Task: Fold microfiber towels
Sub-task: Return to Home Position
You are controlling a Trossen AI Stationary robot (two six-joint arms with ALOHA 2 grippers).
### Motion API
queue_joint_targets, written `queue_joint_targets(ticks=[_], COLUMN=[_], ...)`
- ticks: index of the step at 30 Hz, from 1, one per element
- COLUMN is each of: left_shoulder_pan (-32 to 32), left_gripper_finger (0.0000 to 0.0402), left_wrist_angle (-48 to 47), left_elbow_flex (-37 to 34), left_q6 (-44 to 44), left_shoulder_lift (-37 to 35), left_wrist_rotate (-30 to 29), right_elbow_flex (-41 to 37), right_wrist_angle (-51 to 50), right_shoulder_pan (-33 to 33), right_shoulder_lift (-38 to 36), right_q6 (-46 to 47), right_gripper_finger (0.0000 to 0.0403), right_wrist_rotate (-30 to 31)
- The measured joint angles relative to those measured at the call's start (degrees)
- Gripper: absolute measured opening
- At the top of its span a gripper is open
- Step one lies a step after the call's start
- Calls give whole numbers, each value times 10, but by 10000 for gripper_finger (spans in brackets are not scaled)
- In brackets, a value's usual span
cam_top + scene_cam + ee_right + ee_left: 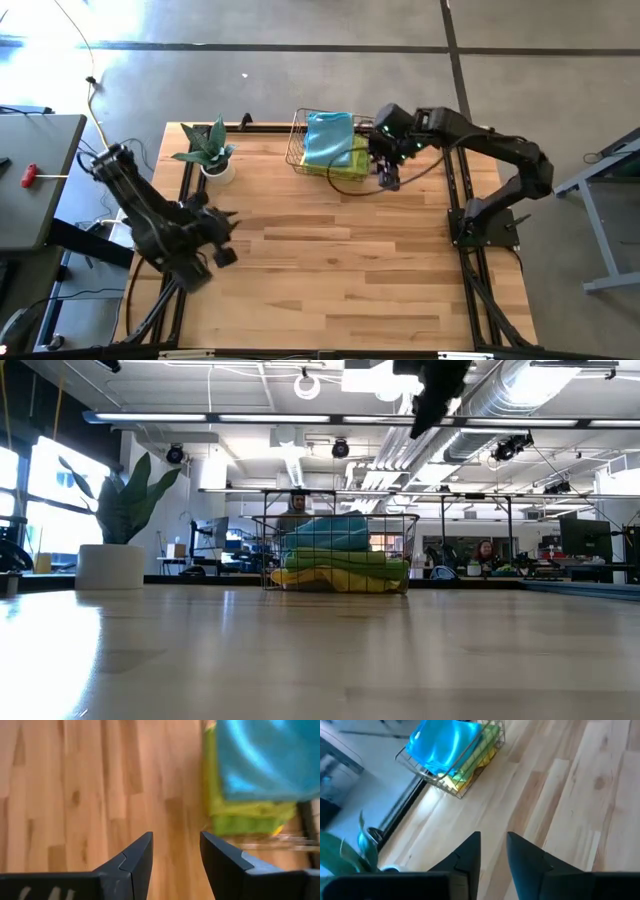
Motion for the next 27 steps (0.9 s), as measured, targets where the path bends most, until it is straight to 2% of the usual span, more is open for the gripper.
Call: queue_joint_targets(ticks=[5,9,14,18,23,27], left_shoulder_pan=[-20,-19,-14,4,54,110], left_gripper_finger=[59,37,10,2,0,0], left_wrist_angle=[18,92,253,394,568,657], left_elbow_flex=[-77,-137,-211,-260,-304,-329], left_q6=[-81,-71,77,220,409,527], left_shoulder_lift=[-110,-181,-243,-272,-277,-274], left_wrist_rotate=[-4,-5,4,41,121,215], right_elbow_flex=[-123,-244,-381,-475,-582,-663], right_wrist_angle=[61,141,236,299,371,429], right_shoulder_pan=[14,29,39,41,41,41], right_shoulder_lift=[-79,-169,-291,-387,-497,-575], right_q6=[38,72,117,150,175,205], right_gripper_finger=[156,156,156,156,156,156], right_wrist_rotate=[-6,-7,-6,-6,-6,-6])
